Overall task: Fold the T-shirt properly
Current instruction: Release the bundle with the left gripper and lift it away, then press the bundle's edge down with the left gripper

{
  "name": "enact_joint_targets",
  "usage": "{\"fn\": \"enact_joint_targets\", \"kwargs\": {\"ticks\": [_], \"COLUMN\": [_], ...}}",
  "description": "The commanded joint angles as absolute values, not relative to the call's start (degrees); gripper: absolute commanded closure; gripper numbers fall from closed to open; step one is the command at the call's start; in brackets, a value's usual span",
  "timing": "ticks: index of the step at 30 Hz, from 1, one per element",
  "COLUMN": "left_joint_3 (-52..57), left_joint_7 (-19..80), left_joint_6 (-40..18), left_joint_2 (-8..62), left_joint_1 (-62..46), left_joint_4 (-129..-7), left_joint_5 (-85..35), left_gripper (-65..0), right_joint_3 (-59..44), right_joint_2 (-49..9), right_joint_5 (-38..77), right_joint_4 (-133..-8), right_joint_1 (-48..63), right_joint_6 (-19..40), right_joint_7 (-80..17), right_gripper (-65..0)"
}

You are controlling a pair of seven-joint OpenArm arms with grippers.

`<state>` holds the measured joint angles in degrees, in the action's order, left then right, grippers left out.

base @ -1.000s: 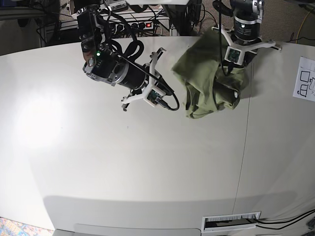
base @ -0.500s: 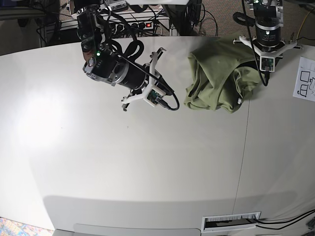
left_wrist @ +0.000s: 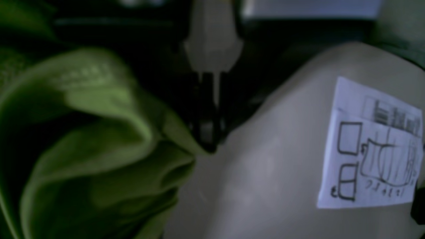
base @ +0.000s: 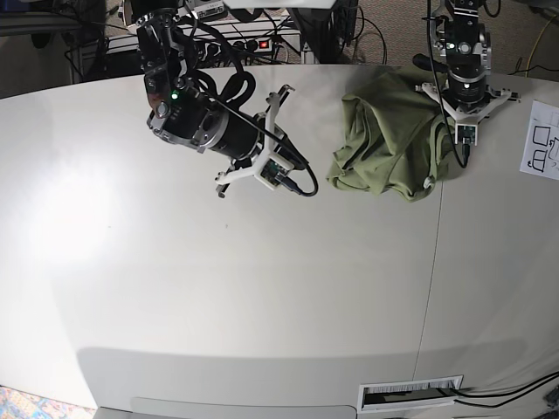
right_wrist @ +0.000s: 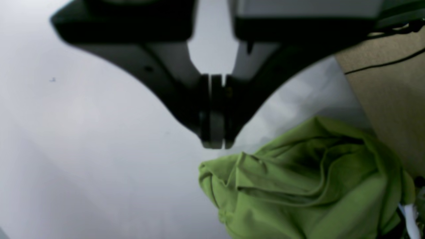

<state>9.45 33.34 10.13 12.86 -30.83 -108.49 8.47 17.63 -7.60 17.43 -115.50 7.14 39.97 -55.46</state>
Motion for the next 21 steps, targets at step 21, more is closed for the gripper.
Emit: {"fn": "enact_joint_targets", "kwargs": {"ticks": [21], "left_joint_3": [9.6], "left_joint_7": [37.8], "left_joint_6": [10.2], "left_joint_2": [13.5], "left_joint_1": [-36.1], "left_joint_4": [-125.7], "left_joint_5": [21.1], "left_gripper": [-14.5], "right_joint_3": [17.5], "right_joint_2": [-7.4], "right_joint_5": [18.4], "right_joint_4": [-116.5], "right_joint_1": [6.5], "right_joint_6": [40.0], "right_joint_7": [-53.9], "right_gripper": [0.0]}}
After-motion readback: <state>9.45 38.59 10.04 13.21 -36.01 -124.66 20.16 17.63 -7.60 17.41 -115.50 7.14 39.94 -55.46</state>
